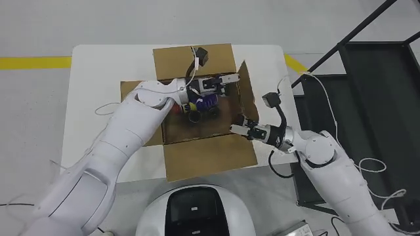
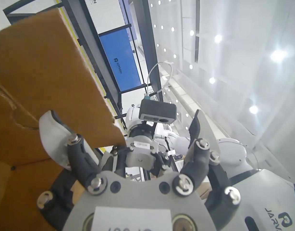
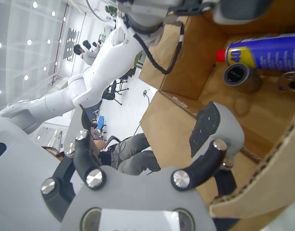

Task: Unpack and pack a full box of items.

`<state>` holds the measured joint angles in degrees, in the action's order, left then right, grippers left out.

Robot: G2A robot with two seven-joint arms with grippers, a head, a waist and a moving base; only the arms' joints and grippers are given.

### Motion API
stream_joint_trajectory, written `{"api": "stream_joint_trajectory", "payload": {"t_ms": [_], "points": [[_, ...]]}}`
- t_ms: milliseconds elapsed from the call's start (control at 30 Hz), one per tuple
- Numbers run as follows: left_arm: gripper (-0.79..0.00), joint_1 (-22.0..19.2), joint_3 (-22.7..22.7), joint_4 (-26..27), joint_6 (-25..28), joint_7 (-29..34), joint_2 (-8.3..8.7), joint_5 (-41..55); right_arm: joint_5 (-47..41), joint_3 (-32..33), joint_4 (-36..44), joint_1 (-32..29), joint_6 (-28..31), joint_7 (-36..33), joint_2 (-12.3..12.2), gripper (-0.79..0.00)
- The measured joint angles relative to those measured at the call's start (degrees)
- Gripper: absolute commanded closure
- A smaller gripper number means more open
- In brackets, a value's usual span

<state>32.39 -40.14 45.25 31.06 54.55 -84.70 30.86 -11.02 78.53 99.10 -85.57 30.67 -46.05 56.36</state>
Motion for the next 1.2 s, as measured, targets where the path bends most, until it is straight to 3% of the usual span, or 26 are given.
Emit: {"api": "stream_joint_trajectory", "payload": {"t_ms": [100,300,533,733,1033,1200], "points": [[-0.785,1.19,-1.56,0.63,2.14,-4.56,1.12,-5.61,-0.97,2.33,-1.78,-1.04,2.08,0.27,-0.28,-0.785],[-0.785,8.44,-7.23,9.07,3.51,-7.67,5.05,-14.73,-4.89,4.50,-9.81,-0.13,6.66,4.53,-0.07,-0.785],[-0.785,21.10,-19.40,24.76,0.24,-7.02,10.70,-21.25,-3.65,3.08,-18.95,3.90,11.69,9.17,0.73,-0.785],[-0.785,31.27,-30.06,36.06,-1.98,-7.55,13.88,-22.93,1.04,1.12,-24.01,6.22,10.77,15.43,1.59,-0.785],[-0.785,43.23,-45.07,45.24,-2.02,-11.36,16.59,-20.40,8.75,-1.10,-25.04,8.27,6.41,19.11,2.27,-0.785],[-0.785,45.08,-47.94,44.98,-5.60,-14.46,17.06,-22.24,12.86,-2.77,-25.02,9.09,3.08,20.37,2.67,-0.785]]}}
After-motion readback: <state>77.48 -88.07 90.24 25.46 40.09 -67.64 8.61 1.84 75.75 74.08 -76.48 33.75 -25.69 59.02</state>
